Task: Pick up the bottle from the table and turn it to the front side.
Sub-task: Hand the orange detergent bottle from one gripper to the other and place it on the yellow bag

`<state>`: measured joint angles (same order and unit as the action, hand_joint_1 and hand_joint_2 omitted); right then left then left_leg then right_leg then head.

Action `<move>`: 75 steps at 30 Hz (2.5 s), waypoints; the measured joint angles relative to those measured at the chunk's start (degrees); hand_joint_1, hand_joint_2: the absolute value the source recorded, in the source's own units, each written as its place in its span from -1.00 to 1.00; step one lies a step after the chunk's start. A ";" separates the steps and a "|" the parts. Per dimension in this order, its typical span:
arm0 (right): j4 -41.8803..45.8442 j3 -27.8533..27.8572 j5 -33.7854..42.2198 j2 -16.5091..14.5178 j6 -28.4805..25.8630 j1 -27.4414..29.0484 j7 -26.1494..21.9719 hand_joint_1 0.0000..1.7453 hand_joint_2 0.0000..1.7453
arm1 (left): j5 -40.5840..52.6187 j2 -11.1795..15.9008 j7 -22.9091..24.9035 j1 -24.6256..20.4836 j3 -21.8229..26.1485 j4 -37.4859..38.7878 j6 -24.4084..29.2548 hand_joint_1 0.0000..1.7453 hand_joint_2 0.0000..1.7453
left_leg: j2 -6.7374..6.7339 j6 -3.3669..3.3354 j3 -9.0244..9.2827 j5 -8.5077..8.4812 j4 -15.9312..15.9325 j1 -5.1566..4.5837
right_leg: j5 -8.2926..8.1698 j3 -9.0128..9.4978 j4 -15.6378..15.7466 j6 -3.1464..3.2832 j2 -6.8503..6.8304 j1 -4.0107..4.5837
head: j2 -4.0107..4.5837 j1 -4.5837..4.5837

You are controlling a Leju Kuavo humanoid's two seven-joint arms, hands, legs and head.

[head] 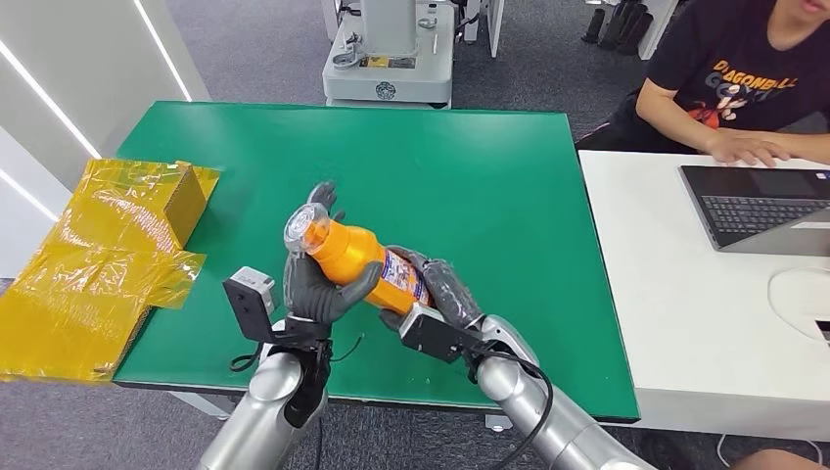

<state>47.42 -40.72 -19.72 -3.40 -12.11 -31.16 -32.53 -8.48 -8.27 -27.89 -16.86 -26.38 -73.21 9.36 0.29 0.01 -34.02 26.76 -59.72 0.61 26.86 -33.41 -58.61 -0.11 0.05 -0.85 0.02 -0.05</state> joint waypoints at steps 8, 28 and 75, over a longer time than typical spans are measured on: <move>-0.93 0.03 -1.87 -0.11 -0.03 -0.26 -0.13 1.00 1.00 | 0.28 0.46 4.24 -1.01 -0.59 0.39 -5.11 -0.76 1.00 | 0.00 0.00 0.00 0.00 0.00 0.00 | 0.00 -0.01 0.00 0.00 0.01 0.00 | 0.00 0.01; -0.64 0.39 -5.01 -0.09 1.23 0.41 1.15 1.00 1.00 | 1.46 0.43 4.37 -1.60 -0.57 2.11 -6.89 1.00 1.00 | -0.02 0.00 -0.01 0.00 0.00 0.00 | 0.00 -0.04 0.00 0.00 0.02 0.00 | 0.00 0.01; 29.47 4.85 18.73 -0.38 -18.95 18.53 -7.58 -1.00 1.00 | 21.52 17.59 7.24 -14.04 9.73 -2.40 8.82 1.00 1.00 | -0.10 0.10 -0.05 -0.06 0.06 0.04 | -0.02 -0.15 -0.06 0.05 0.13 0.04 | 0.00 0.01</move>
<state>76.89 -35.87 -0.99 -3.78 -31.07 -12.63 -40.11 13.04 9.32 -20.65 -30.90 -16.66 -75.61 18.18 0.19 0.11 -34.07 26.70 -59.65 0.65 26.84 -33.56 -58.67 -0.06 0.18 -0.81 0.02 -0.04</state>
